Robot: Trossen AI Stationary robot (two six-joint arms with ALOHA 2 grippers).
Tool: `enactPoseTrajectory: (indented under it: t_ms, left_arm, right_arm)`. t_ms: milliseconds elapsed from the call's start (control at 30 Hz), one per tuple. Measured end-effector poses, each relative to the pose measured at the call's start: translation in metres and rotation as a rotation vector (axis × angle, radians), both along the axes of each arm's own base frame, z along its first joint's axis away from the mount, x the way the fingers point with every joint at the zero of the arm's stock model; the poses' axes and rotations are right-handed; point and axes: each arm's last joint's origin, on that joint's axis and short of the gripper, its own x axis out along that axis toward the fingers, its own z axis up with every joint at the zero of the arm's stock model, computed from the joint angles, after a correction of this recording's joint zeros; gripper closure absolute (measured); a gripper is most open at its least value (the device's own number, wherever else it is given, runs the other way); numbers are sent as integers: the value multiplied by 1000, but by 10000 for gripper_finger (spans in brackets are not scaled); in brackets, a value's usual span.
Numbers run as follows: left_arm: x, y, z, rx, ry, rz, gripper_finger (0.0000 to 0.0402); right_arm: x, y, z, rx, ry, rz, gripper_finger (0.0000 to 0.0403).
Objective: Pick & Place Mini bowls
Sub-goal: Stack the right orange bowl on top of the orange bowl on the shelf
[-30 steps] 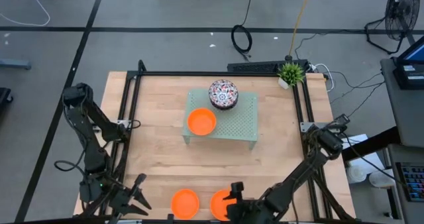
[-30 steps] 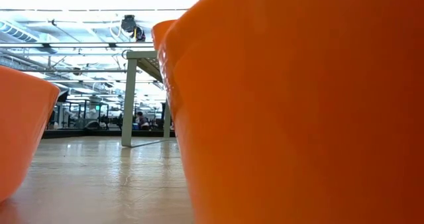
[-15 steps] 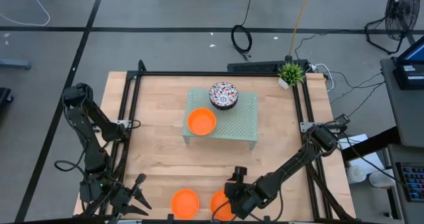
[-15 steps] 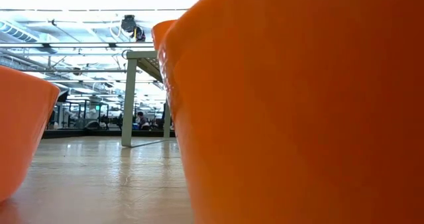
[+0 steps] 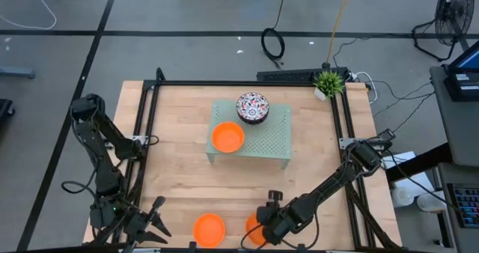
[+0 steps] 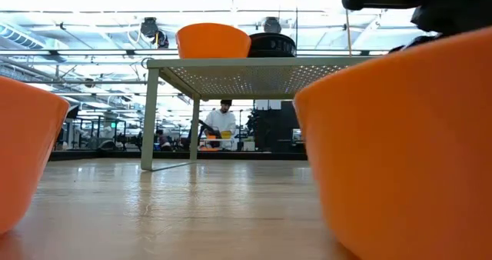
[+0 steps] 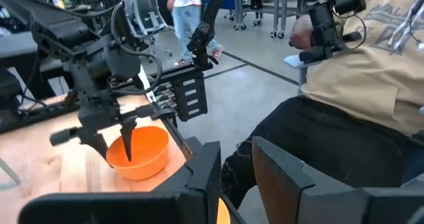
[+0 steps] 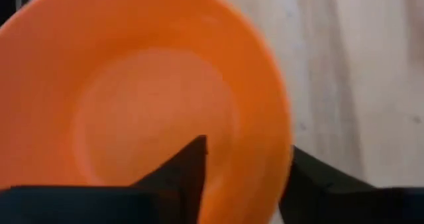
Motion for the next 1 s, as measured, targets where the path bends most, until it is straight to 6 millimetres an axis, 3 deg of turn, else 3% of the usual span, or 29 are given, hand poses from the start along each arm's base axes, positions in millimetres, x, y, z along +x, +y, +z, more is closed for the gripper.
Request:
enactPoseTrajectory:
  t_ms: [133, 200, 367, 567, 733, 833, 1000]
  left_arm:
    - [0, 0, 3, 19, -41, -7, 309]
    - [1, -1, 6, 11, -63, -9, 309]
    - [1, -1, 9, -16, -82, -9, 309]
    - [4, 1, 9, -8, -86, 2, 309]
    - [8, 3, 9, 26, -104, 18, 309]
    - [16, 7, 10, 107, -153, 42, 309]
    - [42, 23, 12, 214, -209, 212, 309]
  right_arm:
    - [-1, 1, 0, 6, 26, 80, 363]
    - [-3, 3, 5, 3, 18, 130, 391]
    - [-13, 11, 27, -59, -69, 263, 400]
    - [-37, 22, 84, -79, -279, 425, 401]
    - [-60, 28, 129, -226, -537, 553, 402]
    - [-67, 25, 131, -355, -694, 602, 402]
    - [-68, 1, 116, -620, -930, 557, 402]
